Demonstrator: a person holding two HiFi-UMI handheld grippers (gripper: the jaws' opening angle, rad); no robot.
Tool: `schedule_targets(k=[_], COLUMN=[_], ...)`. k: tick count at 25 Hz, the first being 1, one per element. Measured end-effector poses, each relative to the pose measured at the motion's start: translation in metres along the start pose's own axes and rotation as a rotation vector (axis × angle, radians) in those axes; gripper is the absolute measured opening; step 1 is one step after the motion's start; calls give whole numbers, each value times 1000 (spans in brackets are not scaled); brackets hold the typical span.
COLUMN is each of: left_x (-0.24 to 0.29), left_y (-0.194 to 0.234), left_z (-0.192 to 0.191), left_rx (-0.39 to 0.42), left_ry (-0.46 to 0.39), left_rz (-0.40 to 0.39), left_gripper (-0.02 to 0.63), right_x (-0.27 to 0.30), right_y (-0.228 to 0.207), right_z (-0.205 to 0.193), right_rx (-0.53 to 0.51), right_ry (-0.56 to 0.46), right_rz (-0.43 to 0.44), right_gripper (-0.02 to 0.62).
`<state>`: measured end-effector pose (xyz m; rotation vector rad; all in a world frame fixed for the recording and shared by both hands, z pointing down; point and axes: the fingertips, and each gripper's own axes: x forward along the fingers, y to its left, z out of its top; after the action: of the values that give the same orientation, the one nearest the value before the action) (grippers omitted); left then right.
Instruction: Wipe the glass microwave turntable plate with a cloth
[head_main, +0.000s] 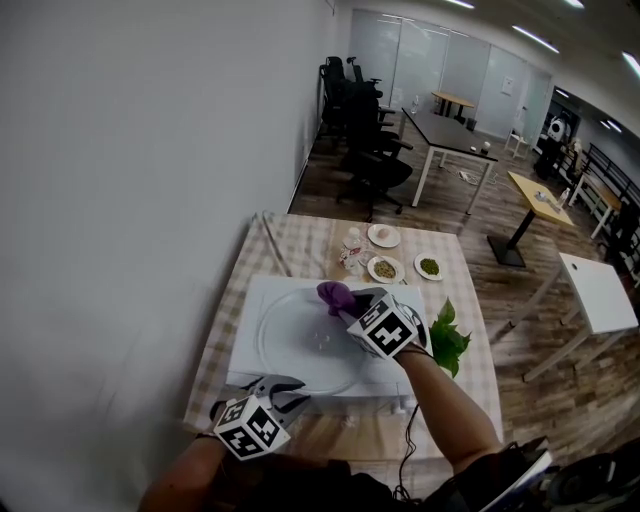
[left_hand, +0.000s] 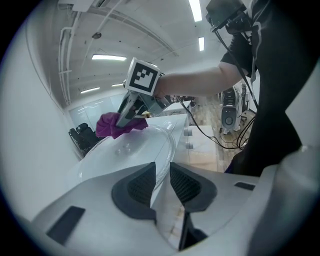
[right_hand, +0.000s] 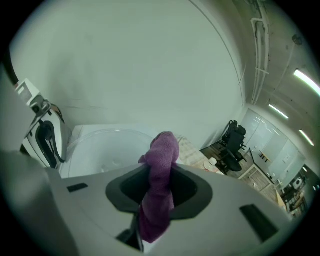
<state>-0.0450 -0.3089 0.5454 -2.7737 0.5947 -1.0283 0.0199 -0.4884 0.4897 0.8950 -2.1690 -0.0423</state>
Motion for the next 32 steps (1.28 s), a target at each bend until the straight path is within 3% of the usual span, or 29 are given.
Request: schedule_targets(k=[6, 13, 21, 32], left_x=[0, 0, -4, -2], left_y=[2, 1, 1, 0], left_z=[1, 1, 3, 0], left_rx=[-13, 0, -5, 1], left_ry=[-3, -4, -4, -6], left_rz=[-8, -10, -7, -18], left_gripper=[91, 89, 89, 89], right_x=[17, 47, 41, 10], right_y=[66, 126, 115, 64], right_z=[59, 78, 64, 7], right_rx=[-43, -169, -140, -42], right_ry=[-108, -87, -73, -13], right_rz=[153, 246, 234, 156], right_gripper=[110, 110, 110, 110])
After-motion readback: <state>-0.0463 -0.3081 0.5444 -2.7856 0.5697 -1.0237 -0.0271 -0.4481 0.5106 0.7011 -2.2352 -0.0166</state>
